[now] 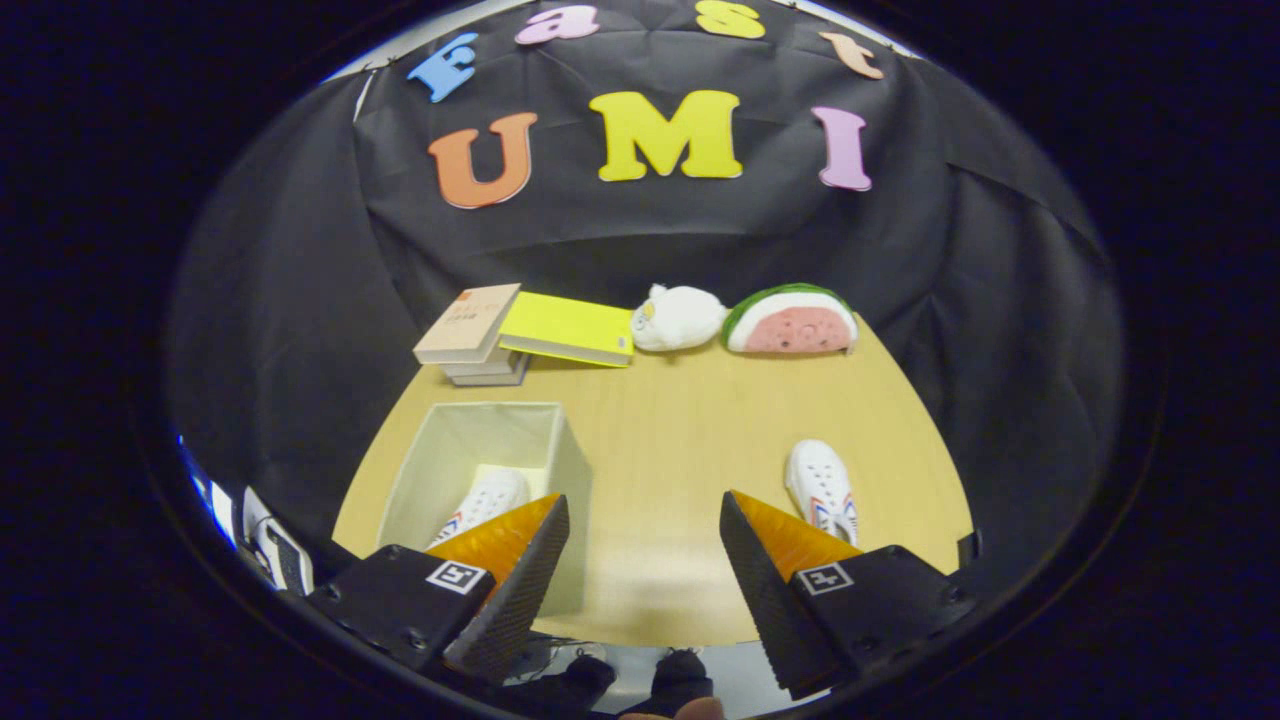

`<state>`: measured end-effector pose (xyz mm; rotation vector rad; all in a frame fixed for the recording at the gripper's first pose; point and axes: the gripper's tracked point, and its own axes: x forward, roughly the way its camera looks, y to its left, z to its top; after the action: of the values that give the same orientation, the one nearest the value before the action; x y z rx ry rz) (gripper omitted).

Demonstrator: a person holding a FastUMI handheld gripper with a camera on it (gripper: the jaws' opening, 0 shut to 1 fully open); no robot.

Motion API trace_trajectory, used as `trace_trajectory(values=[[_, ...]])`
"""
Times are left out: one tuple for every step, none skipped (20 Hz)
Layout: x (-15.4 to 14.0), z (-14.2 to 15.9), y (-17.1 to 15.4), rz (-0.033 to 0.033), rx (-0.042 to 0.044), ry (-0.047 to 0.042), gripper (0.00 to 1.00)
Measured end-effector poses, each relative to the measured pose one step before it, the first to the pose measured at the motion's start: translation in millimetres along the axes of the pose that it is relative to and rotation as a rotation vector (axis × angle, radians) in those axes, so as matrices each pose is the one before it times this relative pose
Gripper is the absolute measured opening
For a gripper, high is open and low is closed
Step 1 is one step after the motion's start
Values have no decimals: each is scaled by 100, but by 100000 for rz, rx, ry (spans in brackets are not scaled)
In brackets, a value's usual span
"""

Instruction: Open the storage box then place both shoes into the box .Put the left shoe in first, then the right shoe, with the right side of both shoes facing outward in a uniform manner.

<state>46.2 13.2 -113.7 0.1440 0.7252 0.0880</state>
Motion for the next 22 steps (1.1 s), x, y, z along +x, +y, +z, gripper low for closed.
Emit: trace_trajectory(values=[[-36, -388, -2495, -2617, 1607, 208, 97], [160, -315, -2495, -2356, 1144, 284, 97], [406, -420, -2279, -2173, 1435, 1509, 97], [538, -408, -2021, -1028, 1671, 1769, 97], [775, -531, -1741, -605, 1155, 2452, 97], [953, -393, -1452, 419, 748, 2346, 96], [1203, -348, -1374, 546, -274, 2004, 96], [1257, -520, -1441, -867, -664, 3590, 96], [1445, -676, -1359, -573, -246, 3524, 96], [1610, -480, -1034, -306, -451, 3500, 95], [1897, -293, -939, 28, 179, 3798, 95], [1590, -183, -775, 814, -399, 3034, 95], [1473, 144, -623, 176, -568, 2875, 95], [1365, 222, -491, 489, -528, 2604, 95], [1312, 353, -238, 937, -270, 2089, 95], [1279, 249, -291, 1000, 47, 2796, 95], [1087, -42, -397, 833, 707, 3500, 95], [1008, 146, -47, 1708, 871, 2710, 95], [965, 277, -71, 1377, 109, 2553, 95], [885, 301, -187, 37, -1235, 2104, 95], [777, 319, -153, -376, -1455, 1993, 95], [585, 450, -132, 63, -1022, 1258, 95]])
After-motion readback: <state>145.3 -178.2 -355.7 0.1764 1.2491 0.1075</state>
